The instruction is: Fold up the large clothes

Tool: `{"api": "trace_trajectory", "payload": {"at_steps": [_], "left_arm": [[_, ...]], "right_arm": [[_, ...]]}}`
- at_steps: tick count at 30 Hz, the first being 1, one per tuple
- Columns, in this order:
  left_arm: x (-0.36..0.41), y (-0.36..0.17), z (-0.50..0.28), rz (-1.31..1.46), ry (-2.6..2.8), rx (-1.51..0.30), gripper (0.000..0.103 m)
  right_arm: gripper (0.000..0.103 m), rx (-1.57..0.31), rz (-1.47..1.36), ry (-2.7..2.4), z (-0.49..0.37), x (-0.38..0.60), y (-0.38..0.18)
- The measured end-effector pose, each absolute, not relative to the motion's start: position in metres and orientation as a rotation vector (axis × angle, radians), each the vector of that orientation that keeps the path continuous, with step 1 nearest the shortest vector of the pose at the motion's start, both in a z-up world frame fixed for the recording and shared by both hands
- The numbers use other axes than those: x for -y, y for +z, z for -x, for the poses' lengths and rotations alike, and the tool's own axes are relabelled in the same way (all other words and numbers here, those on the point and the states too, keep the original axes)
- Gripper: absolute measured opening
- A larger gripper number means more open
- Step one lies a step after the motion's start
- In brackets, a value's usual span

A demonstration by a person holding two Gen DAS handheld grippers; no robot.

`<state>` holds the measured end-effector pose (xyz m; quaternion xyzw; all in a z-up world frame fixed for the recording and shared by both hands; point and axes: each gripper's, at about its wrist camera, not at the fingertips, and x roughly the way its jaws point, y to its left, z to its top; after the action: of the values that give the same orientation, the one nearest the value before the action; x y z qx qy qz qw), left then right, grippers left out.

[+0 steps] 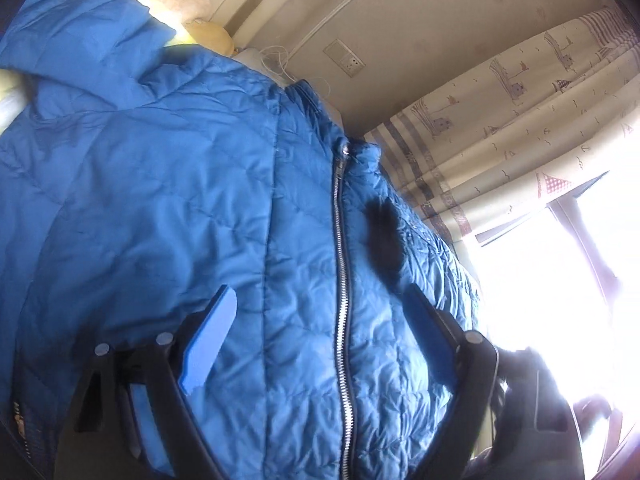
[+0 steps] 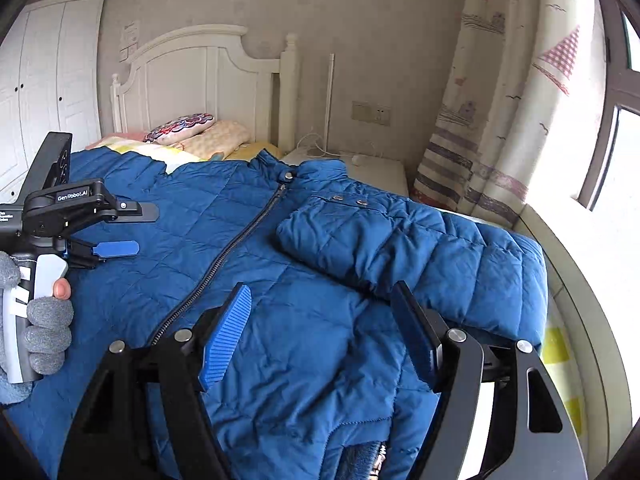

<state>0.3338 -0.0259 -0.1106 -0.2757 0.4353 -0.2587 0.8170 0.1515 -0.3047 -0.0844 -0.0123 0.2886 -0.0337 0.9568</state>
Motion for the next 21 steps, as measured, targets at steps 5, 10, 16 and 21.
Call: {"api": "trace_trajectory", "payload": {"at_steps": [5,10,16,21], "left_arm": [[0.113,-0.097,-0.363,0.474,-0.622,-1.0,0.085],[0.19,-0.105,-0.386,0.331,-0.582,-1.033,0.083],[0.231,-0.118,-0.397,0.206,-0.544,-1.06,0.042],[0.208,-0.067,-0.375,0.155,-0.59,-0.864,0.014]], "right_arm": [[0.072,-0.654,-0.234,-0.235,-0.146,0.371,-0.108],[0.08,-0.675,-0.311,-0.292,-0.138,0.385,-0.119],[0.087,-0.693,-0.275,-0.336,-0.144,0.376,-0.126],[0.087,-0.686,-0.316,-0.342,-0.141,0.382,-0.126]]}}
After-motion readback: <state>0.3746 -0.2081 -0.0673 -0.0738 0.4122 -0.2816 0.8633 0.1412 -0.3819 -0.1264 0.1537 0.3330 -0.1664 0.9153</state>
